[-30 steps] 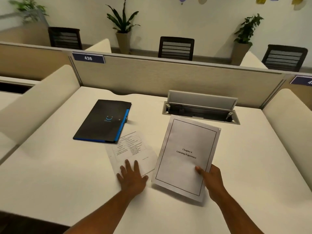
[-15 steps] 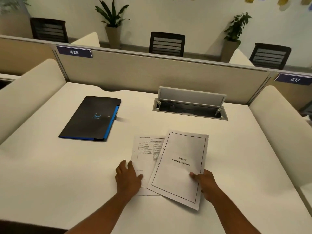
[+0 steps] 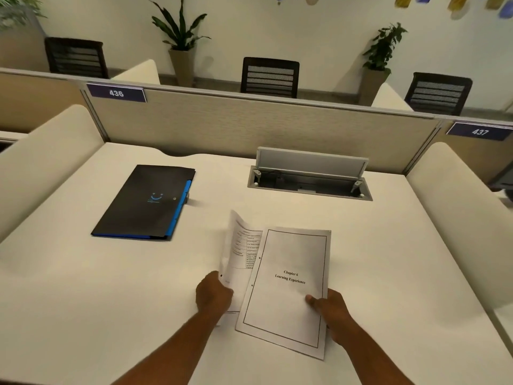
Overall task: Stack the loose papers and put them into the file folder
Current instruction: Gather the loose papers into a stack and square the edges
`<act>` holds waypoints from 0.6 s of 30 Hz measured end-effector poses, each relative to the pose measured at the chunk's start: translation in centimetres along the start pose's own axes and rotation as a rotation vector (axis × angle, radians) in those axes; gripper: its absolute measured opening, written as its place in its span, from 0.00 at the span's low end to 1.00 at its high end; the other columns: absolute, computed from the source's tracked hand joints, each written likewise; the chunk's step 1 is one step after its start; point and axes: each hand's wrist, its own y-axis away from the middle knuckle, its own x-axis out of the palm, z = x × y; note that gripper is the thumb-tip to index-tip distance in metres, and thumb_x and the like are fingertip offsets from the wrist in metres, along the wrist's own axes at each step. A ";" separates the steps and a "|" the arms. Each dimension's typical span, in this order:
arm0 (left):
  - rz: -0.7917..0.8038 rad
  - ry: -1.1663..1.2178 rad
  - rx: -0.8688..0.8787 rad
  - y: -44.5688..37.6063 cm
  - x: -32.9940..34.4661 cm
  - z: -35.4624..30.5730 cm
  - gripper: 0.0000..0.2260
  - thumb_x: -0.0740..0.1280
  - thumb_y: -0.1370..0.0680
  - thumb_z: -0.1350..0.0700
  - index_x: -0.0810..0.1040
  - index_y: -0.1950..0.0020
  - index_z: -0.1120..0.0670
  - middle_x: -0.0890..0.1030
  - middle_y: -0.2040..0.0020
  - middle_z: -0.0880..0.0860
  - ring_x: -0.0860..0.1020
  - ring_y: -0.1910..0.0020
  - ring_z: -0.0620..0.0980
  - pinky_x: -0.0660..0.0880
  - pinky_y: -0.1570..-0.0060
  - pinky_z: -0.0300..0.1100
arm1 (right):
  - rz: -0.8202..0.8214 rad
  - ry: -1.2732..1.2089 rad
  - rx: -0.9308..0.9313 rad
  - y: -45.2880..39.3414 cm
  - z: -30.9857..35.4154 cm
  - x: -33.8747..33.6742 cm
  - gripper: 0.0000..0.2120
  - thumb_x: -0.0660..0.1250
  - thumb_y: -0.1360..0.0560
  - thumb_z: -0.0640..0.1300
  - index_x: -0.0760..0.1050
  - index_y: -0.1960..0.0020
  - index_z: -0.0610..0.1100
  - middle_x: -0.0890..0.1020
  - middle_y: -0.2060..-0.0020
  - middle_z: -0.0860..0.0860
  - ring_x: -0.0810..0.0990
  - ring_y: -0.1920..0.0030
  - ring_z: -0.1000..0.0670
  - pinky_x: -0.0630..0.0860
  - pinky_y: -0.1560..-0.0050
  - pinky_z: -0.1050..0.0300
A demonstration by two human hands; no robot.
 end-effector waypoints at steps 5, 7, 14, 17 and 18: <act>0.191 0.348 -0.038 -0.5 -0.8 -0.4 0.22 0.77 0.34 0.63 0.72 0.45 0.53 0.80 0.52 0.52 0.80 0.55 0.52 0.79 0.53 0.45 | 0.073 -0.091 0.048 -0.3 -0.1 -0.6 0.10 0.73 0.24 0.35 0.82 0.44 0.40 0.88 0.53 0.42 0.87 0.51 0.39 0.83 0.54 0.47; 0.224 0.319 -0.025 -0.9 -1.0 -0.2 0.17 0.76 0.31 0.62 0.74 0.47 0.53 0.80 0.52 0.51 0.80 0.53 0.52 0.79 0.51 0.45 | 0.082 -0.099 0.056 -0.4 -0.3 -0.6 0.11 0.73 0.25 0.34 0.81 0.43 0.39 0.88 0.53 0.41 0.87 0.51 0.38 0.84 0.51 0.43; 0.340 0.308 -0.075 0.0 -0.4 -1.0 0.10 0.58 0.19 0.54 0.77 0.46 0.55 0.77 0.56 0.52 0.72 0.62 0.49 0.69 0.64 0.40 | 0.071 -0.065 0.061 -0.8 -0.1 0.3 0.12 0.75 0.26 0.34 0.81 0.44 0.40 0.88 0.53 0.43 0.87 0.52 0.40 0.84 0.55 0.48; 0.384 0.335 -0.083 0.3 -0.2 -1.4 0.13 0.57 0.18 0.47 0.75 0.45 0.55 0.77 0.54 0.51 0.73 0.60 0.48 0.68 0.62 0.40 | 0.059 -0.002 0.046 -0.8 0.0 1.0 0.13 0.75 0.27 0.34 0.81 0.43 0.40 0.87 0.51 0.44 0.86 0.51 0.42 0.84 0.51 0.47; 0.400 0.340 -0.074 0.4 -0.1 -1.4 0.13 0.60 0.19 0.46 0.75 0.45 0.55 0.77 0.54 0.51 0.74 0.59 0.48 0.70 0.61 0.41 | 0.059 0.002 0.039 -1.0 -0.2 1.3 0.14 0.75 0.27 0.34 0.81 0.43 0.40 0.87 0.51 0.44 0.86 0.50 0.42 0.84 0.49 0.46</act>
